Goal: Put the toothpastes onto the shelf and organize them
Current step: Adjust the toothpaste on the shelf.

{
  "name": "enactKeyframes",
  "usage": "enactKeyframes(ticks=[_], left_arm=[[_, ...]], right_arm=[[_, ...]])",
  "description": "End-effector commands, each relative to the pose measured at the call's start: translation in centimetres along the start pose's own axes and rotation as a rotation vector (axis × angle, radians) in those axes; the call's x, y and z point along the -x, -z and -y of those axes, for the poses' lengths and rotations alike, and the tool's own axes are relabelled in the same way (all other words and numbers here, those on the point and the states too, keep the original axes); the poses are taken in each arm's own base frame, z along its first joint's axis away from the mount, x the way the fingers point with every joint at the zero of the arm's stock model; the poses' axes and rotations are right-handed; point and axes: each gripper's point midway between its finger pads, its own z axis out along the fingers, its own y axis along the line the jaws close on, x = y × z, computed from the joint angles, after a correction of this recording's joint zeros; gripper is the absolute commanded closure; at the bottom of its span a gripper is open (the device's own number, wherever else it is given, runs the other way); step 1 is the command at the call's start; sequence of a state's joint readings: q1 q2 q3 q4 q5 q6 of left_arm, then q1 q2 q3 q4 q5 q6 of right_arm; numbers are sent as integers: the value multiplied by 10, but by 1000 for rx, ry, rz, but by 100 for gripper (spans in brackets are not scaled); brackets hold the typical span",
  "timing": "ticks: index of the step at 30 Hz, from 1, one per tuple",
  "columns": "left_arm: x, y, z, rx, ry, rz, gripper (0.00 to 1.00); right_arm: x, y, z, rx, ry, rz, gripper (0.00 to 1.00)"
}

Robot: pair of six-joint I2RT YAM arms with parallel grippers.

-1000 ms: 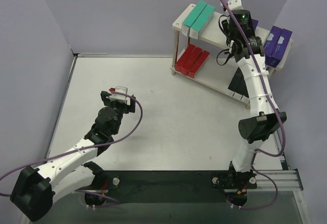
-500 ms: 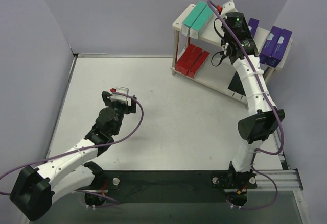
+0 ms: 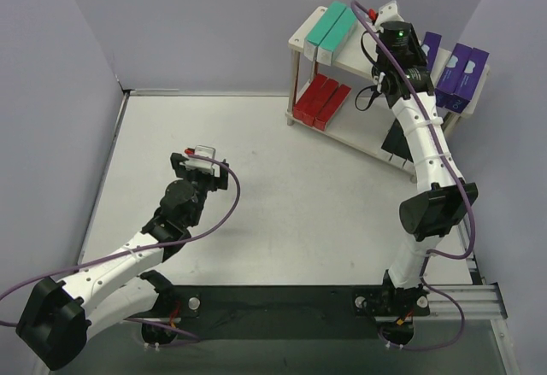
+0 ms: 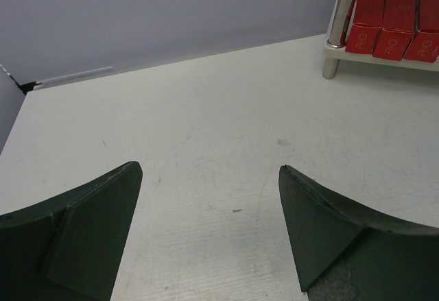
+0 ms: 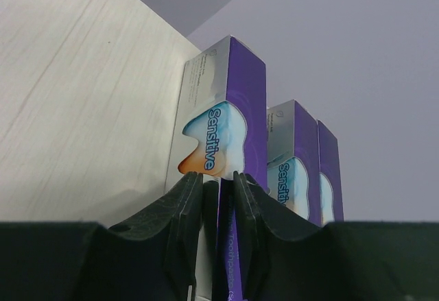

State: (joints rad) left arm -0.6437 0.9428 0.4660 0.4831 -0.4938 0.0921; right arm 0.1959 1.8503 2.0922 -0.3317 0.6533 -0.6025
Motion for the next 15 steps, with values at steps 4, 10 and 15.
enactKeyframes(ticks=[4,10,15], left_arm=[[14,-1,0,5,16,51,8],[14,-1,0,3,19,52,8],[14,-1,1,1,19,51,8]], right_arm=[[-29,8,15,-74,1,-107,78],[-32,6,19,-94,6,-125,78],[-34,2,21,-104,8,-133,78]])
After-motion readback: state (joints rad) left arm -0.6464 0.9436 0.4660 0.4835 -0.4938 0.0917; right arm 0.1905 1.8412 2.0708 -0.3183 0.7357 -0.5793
